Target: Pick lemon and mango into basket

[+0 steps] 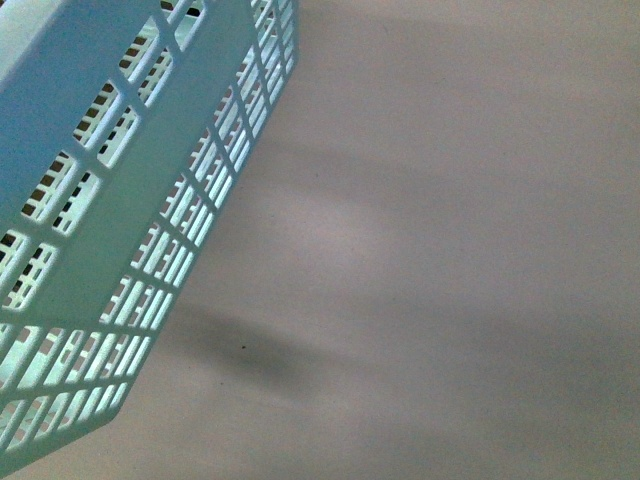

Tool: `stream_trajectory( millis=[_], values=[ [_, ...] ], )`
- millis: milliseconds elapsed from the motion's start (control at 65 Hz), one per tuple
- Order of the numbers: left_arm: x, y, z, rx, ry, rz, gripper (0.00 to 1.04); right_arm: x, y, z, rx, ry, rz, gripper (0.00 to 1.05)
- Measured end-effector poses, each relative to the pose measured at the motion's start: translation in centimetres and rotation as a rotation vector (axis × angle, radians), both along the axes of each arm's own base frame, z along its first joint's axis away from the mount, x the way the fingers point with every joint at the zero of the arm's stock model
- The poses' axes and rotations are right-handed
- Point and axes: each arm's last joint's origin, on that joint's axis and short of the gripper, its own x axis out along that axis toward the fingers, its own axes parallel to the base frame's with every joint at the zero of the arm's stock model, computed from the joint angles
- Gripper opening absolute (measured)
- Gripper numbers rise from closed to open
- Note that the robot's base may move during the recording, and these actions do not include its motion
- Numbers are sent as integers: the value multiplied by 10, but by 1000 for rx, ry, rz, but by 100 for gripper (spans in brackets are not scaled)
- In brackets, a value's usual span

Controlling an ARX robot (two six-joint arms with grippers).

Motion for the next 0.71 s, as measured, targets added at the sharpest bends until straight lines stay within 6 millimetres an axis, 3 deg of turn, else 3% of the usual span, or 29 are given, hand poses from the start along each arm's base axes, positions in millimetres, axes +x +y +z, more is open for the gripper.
stream_trajectory(
  millis=[707],
  values=[
    [0, 0, 0, 3, -1, -1, 15, 0, 0, 0, 0, 0, 0, 96]
  ],
)
